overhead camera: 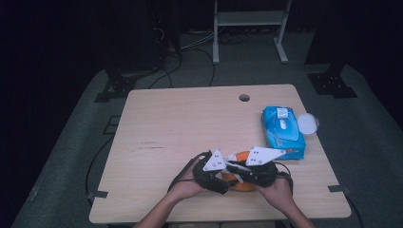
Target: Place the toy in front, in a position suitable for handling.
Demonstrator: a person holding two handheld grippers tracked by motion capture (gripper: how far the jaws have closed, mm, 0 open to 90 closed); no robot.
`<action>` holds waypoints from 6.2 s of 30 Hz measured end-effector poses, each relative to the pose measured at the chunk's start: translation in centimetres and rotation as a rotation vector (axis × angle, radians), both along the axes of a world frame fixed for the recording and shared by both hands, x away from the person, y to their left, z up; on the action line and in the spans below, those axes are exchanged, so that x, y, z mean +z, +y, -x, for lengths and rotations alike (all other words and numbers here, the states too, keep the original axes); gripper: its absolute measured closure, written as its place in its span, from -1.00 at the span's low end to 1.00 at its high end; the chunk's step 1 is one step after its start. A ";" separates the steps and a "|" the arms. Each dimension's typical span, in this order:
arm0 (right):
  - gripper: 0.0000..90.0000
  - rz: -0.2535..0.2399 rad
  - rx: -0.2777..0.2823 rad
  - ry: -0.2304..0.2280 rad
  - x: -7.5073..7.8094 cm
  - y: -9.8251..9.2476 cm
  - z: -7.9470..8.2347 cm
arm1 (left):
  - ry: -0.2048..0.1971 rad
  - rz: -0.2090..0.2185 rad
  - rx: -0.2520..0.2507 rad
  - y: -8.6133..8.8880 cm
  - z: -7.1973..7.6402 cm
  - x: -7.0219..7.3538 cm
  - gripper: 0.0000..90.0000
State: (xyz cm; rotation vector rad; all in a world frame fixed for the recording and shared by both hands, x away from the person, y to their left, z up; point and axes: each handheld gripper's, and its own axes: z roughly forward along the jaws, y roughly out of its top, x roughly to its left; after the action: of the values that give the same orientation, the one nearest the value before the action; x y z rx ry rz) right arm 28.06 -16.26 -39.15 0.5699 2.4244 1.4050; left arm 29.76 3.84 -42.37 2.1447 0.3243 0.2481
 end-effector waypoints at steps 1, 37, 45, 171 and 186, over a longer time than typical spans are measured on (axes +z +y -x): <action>0.81 -0.013 -0.014 0.005 0.1 -0.5 -0.2 | 0.004 0.003 -0.002 0.1 -0.1 -0.1 -0.42; 0.80 -0.045 -0.071 0.034 -0.1 -3.1 -0.7 | 0.067 0.045 -0.023 1.3 -1.0 -0.8 -0.40; 0.79 -0.066 -0.081 0.028 -0.5 -3.9 -0.7 | 0.106 0.098 -0.044 1.6 -1.3 -0.2 -0.65; 0.77 -0.220 -0.120 0.086 0.0 -4.3 -1.3 | -0.023 0.105 0.026 1.7 -0.8 0.7 -0.15; 0.77 -0.239 -0.219 0.195 -2.7 -7.5 -3.8 | 0.043 0.108 -0.009 2.4 -1.2 -0.6 -0.35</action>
State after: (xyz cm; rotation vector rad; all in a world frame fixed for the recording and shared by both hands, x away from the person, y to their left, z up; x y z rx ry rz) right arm 31.83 -23.77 -41.87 1.0404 2.2610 1.6179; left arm 30.92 6.22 -42.97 2.0466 0.3448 0.1758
